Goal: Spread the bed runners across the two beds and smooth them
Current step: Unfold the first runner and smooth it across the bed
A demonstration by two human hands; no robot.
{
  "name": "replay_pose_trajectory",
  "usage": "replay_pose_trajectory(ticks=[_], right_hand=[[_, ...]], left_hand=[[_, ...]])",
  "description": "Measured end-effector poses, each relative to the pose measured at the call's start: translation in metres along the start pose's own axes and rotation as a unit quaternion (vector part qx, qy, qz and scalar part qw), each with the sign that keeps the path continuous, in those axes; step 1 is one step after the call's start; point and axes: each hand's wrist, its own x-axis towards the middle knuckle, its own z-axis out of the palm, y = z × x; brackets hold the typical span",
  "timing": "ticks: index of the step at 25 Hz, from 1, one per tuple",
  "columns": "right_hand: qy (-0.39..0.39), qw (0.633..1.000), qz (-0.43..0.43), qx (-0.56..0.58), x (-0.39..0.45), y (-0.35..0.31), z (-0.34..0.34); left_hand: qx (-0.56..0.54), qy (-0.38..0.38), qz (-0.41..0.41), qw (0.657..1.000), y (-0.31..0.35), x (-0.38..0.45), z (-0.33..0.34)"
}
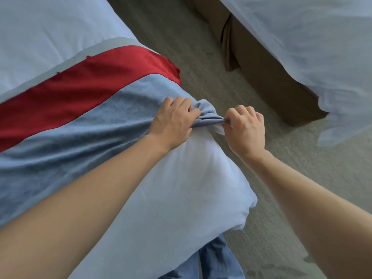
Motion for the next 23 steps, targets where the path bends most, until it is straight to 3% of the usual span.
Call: replay_pose_trajectory(ticks=[1,3,6,10,12,13,15,17,19,23], right_hand=[[-0.004,1.000,0.003,0.002,0.001,0.000,-0.001],[-0.009,1.000,-0.001,-0.004,0.001,-0.001,-0.001],[-0.009,0.998,-0.053,-0.023,-0.002,-0.014,0.007],[0.019,0.994,-0.110,-0.009,0.007,-0.046,0.020],[0.026,0.993,-0.118,0.005,0.011,-0.047,0.019],[0.024,0.993,-0.118,0.004,0.012,-0.044,0.017],[0.024,0.993,-0.111,0.001,0.009,-0.037,0.012],[0.024,0.995,-0.102,0.004,0.007,-0.035,0.009],[0.017,0.995,-0.096,0.008,0.008,-0.035,0.008],[0.013,0.995,-0.102,0.003,0.009,-0.037,0.011]], left_hand=[[-0.025,0.004,-0.011,1.000,-0.002,-0.004,0.002],[-0.181,-0.024,-0.084,0.980,-0.003,-0.002,-0.003],[-0.376,-0.087,-0.216,0.897,-0.014,0.008,-0.008],[-0.411,-0.138,-0.204,0.878,-0.029,0.013,-0.011],[-0.394,-0.131,-0.196,0.889,-0.034,0.014,-0.011],[-0.343,-0.091,-0.171,0.919,-0.033,0.014,-0.011],[-0.179,0.065,-0.064,0.980,-0.022,0.009,-0.010],[-0.083,0.127,0.050,0.987,-0.006,-0.004,-0.003],[-0.025,0.097,0.067,0.993,0.001,-0.019,0.002],[0.015,0.035,-0.010,0.999,-0.004,-0.018,-0.002]])
